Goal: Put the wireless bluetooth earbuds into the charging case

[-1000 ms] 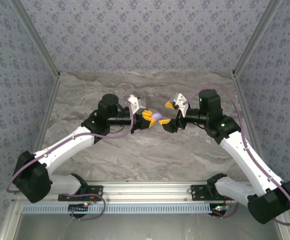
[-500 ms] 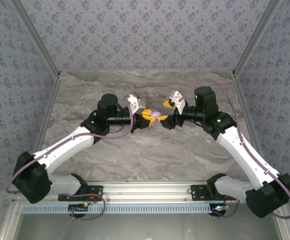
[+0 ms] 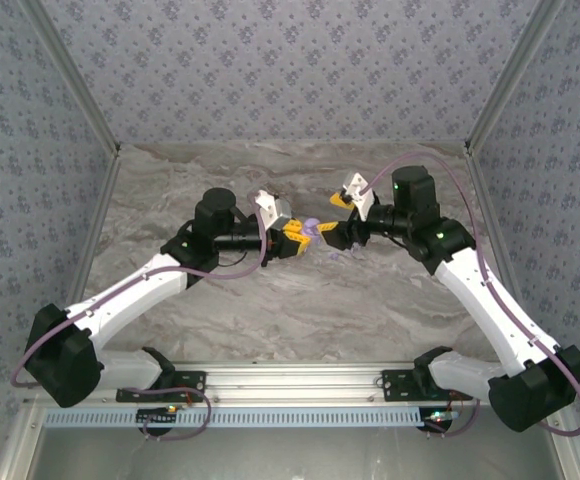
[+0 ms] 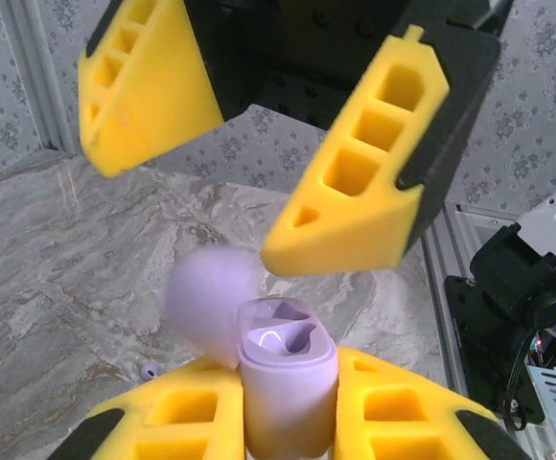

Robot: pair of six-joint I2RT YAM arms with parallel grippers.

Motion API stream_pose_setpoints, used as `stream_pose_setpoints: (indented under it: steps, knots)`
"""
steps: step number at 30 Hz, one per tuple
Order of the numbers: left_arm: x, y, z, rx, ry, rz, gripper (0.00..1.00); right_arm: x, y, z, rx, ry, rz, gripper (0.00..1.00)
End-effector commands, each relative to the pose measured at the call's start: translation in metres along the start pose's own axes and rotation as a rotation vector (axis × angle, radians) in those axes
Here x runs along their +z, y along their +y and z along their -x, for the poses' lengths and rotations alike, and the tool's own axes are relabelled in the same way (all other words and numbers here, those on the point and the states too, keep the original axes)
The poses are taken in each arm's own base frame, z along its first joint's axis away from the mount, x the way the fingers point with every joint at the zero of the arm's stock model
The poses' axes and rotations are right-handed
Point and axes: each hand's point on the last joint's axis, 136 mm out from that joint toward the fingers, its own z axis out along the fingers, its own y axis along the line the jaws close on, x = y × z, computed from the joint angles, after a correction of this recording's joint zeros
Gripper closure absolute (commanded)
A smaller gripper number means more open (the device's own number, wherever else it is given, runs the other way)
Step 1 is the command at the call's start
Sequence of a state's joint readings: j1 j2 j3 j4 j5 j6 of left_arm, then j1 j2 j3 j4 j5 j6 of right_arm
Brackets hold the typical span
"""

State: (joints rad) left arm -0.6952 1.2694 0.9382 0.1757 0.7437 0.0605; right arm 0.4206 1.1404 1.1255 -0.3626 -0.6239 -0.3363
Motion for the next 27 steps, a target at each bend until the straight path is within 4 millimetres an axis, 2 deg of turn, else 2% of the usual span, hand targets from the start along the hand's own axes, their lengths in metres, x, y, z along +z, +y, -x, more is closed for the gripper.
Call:
stream_pose_setpoints:
  steps: [1,7,9,12,15,21,24,27]
  knots:
    - [-0.003,-0.011,0.007,0.034,-0.014,-0.035,1.0,-0.005,-0.004,0.016,-0.005,-0.032,-0.013,0.25]
    - [-0.004,-0.005,0.005,0.028,-0.017,0.007,1.0,-0.019,0.0,0.016,0.013,-0.058,-0.009,0.25]
    - [-0.006,-0.003,0.004,0.026,-0.023,0.029,1.0,-0.027,-0.006,0.014,0.049,-0.062,-0.041,0.25]
    - [-0.01,0.002,0.004,0.027,-0.042,0.074,1.0,-0.037,-0.026,0.001,0.17,-0.033,-0.152,0.25]
    - [-0.015,0.003,0.005,0.032,-0.067,0.108,1.0,-0.037,-0.045,-0.03,0.326,0.062,-0.254,0.26]
    - [-0.025,0.001,0.008,0.035,-0.092,0.142,1.0,-0.026,-0.074,-0.122,0.625,0.339,-0.443,0.3]
    - [-0.027,0.001,0.008,0.035,-0.095,0.15,1.0,-0.017,-0.085,-0.165,0.76,0.464,-0.498,0.34]
    - [-0.027,0.0,0.007,0.03,-0.092,0.151,1.0,-0.003,-0.094,-0.199,0.867,0.572,-0.523,0.39]
